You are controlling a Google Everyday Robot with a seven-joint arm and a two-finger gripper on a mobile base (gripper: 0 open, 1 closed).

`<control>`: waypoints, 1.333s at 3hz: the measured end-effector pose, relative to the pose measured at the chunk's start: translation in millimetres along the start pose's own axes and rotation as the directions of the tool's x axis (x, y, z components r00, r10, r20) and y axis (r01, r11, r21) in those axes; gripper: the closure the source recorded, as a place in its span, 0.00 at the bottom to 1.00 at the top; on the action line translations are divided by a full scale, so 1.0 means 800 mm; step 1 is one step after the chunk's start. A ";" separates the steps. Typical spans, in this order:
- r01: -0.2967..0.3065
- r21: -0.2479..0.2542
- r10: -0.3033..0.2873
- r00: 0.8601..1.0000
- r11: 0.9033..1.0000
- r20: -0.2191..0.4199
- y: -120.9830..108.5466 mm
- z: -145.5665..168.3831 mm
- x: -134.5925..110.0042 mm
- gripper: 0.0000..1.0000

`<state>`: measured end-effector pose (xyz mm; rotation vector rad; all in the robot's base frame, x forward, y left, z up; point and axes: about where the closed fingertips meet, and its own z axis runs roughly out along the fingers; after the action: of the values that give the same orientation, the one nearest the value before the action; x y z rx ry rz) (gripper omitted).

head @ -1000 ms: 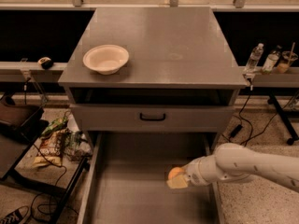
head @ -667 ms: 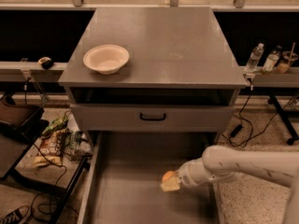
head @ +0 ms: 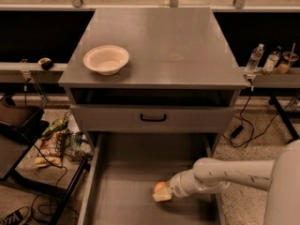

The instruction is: Place orange into middle drawer

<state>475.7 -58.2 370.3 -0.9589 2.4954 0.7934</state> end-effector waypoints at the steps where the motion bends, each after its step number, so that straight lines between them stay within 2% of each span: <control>1: 0.019 -0.021 -0.018 0.999 1.000 0.035 0.015 0.013 0.009 0.96; 4: 0.019 -0.021 -0.018 0.999 1.000 0.035 0.015 0.013 0.009 0.27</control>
Offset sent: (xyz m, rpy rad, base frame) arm -0.0122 0.0104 -0.0068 0.0372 -0.0223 0.0118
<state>463.4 -47.7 363.4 -0.9655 2.4495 0.8255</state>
